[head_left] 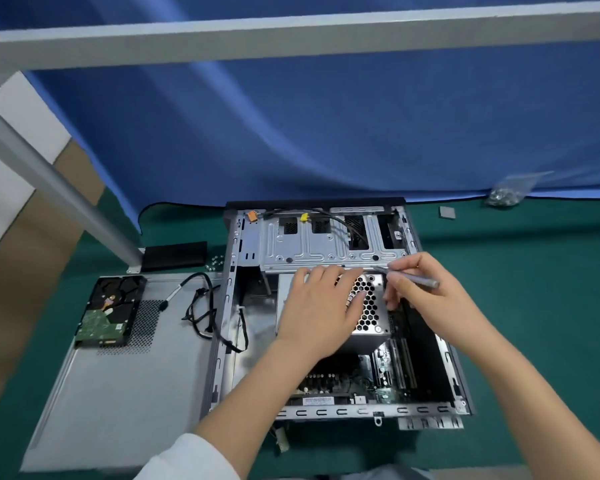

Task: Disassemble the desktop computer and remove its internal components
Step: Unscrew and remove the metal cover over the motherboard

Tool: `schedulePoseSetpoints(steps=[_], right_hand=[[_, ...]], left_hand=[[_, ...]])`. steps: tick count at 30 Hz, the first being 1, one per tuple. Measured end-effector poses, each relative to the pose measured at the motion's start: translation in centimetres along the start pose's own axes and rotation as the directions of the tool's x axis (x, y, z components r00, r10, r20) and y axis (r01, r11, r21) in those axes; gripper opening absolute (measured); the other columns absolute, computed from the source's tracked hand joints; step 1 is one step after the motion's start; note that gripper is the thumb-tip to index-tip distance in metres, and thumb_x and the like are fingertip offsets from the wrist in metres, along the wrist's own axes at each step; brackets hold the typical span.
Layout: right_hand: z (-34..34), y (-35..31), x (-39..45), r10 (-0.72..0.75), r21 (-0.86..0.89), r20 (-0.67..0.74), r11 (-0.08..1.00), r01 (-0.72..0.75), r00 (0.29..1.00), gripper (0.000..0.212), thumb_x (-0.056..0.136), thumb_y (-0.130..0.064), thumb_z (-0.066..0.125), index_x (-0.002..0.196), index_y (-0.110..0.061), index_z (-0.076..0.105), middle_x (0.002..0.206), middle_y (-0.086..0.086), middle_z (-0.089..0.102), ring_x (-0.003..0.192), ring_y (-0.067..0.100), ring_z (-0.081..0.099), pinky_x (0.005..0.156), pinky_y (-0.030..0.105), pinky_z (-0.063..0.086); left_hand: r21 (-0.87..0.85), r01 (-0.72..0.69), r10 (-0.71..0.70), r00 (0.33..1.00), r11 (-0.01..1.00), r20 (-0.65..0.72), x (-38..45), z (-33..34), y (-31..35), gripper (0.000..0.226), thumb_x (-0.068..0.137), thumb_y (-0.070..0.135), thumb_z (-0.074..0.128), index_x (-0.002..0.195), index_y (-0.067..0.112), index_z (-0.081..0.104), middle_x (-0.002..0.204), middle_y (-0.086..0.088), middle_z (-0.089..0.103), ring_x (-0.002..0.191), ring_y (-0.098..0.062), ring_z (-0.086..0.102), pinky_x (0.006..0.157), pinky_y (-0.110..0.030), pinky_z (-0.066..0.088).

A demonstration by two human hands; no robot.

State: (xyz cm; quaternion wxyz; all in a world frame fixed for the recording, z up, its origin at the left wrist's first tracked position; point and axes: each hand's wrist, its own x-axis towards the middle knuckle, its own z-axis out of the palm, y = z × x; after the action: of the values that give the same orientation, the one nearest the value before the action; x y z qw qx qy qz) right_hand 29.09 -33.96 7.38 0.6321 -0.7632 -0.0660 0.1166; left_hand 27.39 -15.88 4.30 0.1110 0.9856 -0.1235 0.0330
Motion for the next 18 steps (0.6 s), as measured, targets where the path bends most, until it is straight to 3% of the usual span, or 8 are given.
schedulePoseSetpoints(steps=[5,10,14,18], right_hand=[[-0.2,-0.4,-1.6,-0.056,-0.035,-0.031,0.998,0.055,0.998,0.012,0.089,-0.025,0.056,0.092,-0.014,0.061,0.068,0.004,0.069,0.076,0.015,0.067,0.076,0.014,0.048],[-0.2,-0.3,-2.5,-0.069,-0.288,0.01,0.955,0.069,0.998,0.013,0.094,-0.031,0.051,0.084,-0.026,0.056,0.068,-0.008,0.069,0.062,0.004,0.061,0.058,0.01,0.041],[-0.1,0.1,-2.8,-0.09,-0.374,0.049,0.922,0.102,0.995,0.014,0.095,-0.033,0.05,0.082,-0.03,0.056,0.067,-0.009,0.067,0.056,0.01,0.057,0.055,0.015,0.041],[0.2,0.1,-3.2,-0.128,-0.431,0.052,0.892,0.138,0.99,0.019,0.09,-0.046,0.043,0.083,-0.032,0.054,0.069,-0.012,0.065,0.057,0.009,0.056,0.055,0.016,0.041]], left_hand=[[0.009,-0.002,0.002,1.0,1.0,0.012,0.0,0.0,-0.1,0.048,0.097,0.048,0.023,0.138,0.03,0.041,0.118,0.007,0.056,0.11,-0.016,0.048,0.101,-0.037,0.03],[0.009,0.012,-0.012,1.0,1.0,-0.002,0.0,0.2,0.2,0.047,0.097,0.048,0.025,0.136,0.03,0.043,0.115,0.006,0.058,0.108,-0.017,0.05,0.101,-0.036,0.031],[0.013,0.031,-0.031,0.999,0.999,-0.01,0.2,0.3,0.4,0.045,0.096,0.048,0.028,0.134,0.03,0.046,0.114,0.006,0.059,0.107,-0.018,0.05,0.098,-0.036,0.032],[0.028,0.032,-0.032,0.999,0.999,0.0,0.2,0.4,0.4,0.047,0.096,0.049,0.024,0.135,0.031,0.043,0.116,0.007,0.058,0.108,-0.017,0.049,0.1,-0.036,0.031]])
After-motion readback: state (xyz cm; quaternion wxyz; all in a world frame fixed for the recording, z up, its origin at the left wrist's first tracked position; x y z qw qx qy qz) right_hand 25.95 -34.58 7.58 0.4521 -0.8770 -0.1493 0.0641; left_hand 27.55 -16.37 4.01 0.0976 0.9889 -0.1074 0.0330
